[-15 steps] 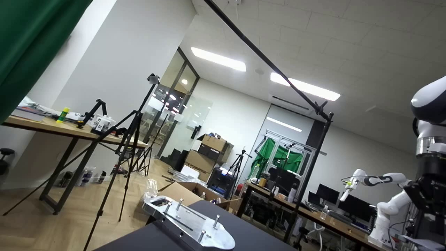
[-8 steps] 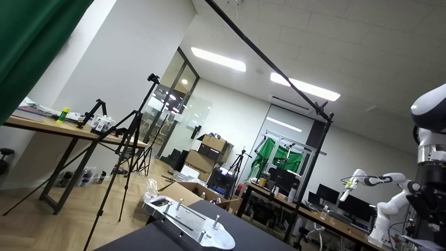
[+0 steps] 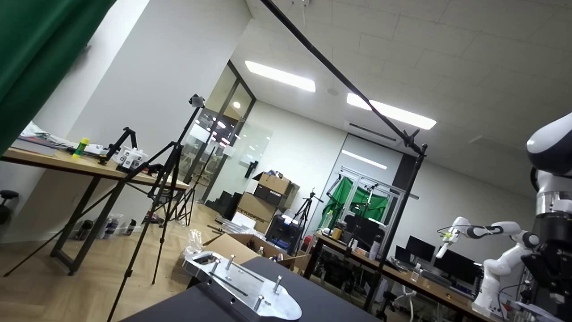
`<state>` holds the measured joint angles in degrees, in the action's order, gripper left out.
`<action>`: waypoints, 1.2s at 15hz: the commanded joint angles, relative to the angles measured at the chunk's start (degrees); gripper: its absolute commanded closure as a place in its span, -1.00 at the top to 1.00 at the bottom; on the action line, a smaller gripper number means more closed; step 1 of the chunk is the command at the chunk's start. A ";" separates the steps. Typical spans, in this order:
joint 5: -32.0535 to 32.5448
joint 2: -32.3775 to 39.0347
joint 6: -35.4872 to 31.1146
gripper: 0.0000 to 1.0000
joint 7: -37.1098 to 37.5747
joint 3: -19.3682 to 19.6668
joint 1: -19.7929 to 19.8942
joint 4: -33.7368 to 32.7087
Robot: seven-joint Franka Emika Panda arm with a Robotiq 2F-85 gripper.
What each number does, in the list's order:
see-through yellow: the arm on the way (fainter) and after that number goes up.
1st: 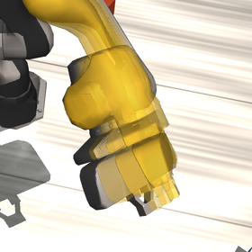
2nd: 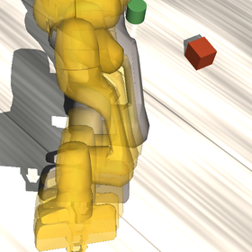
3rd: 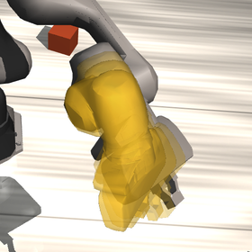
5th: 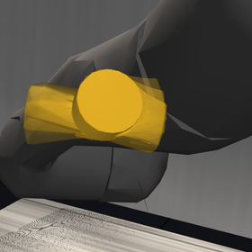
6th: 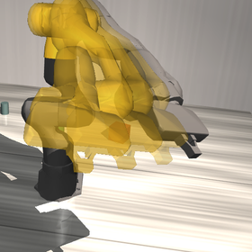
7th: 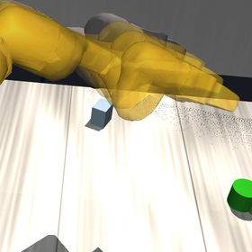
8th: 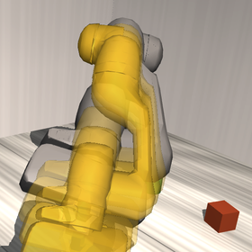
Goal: Close the flask
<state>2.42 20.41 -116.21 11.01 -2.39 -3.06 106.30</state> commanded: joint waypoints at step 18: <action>-1.64 -17.90 9.37 0.65 2.88 0.39 -0.35 8.03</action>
<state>0.79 2.44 -106.94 13.91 -1.73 -3.68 114.46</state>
